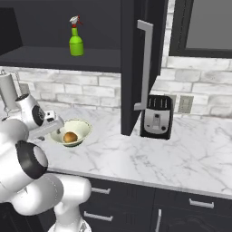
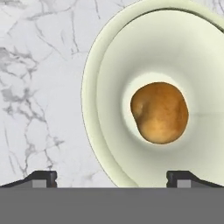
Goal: Pick the potato from the cabinet and place it in the bowl. Then pick the bowl and place it in the sink. Then turn on the sink facuet.
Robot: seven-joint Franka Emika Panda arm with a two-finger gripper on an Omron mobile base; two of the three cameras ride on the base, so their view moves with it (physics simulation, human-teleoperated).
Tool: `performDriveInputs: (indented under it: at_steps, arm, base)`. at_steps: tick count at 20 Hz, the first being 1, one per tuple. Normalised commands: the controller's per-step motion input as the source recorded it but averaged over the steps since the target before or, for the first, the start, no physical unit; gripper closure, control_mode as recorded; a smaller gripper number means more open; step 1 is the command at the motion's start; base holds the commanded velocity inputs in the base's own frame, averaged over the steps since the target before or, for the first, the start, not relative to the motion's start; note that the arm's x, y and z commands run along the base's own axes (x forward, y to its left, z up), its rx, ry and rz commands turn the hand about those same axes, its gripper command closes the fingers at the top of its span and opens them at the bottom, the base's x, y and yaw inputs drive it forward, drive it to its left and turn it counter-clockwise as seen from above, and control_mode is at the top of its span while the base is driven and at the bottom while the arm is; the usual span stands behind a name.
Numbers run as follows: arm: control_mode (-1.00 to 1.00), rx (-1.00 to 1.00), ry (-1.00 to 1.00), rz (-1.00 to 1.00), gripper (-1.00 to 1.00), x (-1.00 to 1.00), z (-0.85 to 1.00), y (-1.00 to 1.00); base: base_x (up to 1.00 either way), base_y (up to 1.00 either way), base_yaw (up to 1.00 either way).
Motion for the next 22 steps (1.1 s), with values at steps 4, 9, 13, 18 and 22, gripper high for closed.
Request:
performDriveInputs:
  at_steps: [4,9,13,18,22]
  arm:
    - [-1.0,-0.12,0.03,0.12,-1.0,0.33,-0.5,0.05]
    - [-1.0,-0.07,0.01,0.07,-1.0,0.35,-0.32,0.0]
    - [-1.0,-0.04,0.0,0.04,-1.0,0.16,-0.2,0.0]
    - [-1.0,-0.01,0.01,0.04,1.0,0.0,-0.18,-0.01]
    - [-1.0,0.0,0.01,0.0,1.0,0.0,-0.06,-0.01]
  base:
    - [0.0,0.0,0.0]
    - [0.0,0.0,0.0]
    - [0.0,0.0,0.0]
    - [0.0,0.0,0.0]
    - [0.0,0.0,0.0]
